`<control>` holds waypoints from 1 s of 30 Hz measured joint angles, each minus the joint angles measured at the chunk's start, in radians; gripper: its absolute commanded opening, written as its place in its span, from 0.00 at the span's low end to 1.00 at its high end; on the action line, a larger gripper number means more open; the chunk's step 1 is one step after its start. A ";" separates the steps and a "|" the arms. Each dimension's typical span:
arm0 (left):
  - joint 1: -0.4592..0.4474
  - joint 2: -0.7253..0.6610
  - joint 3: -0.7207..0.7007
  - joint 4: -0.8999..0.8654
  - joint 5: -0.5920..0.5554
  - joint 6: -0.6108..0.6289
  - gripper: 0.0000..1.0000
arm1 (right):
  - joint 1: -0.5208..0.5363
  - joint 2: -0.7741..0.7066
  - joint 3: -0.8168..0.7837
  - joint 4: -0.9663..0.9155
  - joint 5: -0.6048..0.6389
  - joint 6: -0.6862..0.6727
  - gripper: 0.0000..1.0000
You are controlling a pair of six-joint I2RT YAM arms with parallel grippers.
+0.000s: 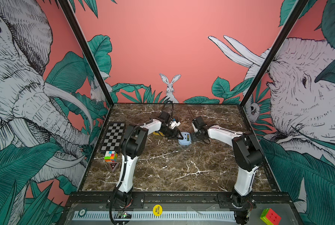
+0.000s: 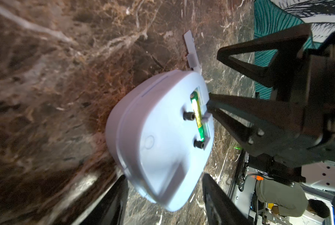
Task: Insert the battery into the alarm
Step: Adjust the alarm at the center of the board, then pick up the cover from the center of the board.
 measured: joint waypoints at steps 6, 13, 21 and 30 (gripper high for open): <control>-0.012 -0.042 -0.024 0.023 0.020 -0.015 0.62 | -0.041 -0.008 0.008 -0.027 -0.076 0.019 0.45; -0.013 -0.097 -0.029 0.054 0.018 -0.020 0.61 | -0.069 0.016 0.098 -0.074 -0.169 0.060 0.30; -0.013 -0.100 -0.029 0.057 0.006 -0.023 0.61 | -0.087 0.073 0.157 -0.106 -0.195 0.076 0.24; -0.013 -0.100 -0.029 0.056 -0.007 -0.023 0.60 | -0.091 0.119 0.164 -0.147 -0.196 0.084 0.23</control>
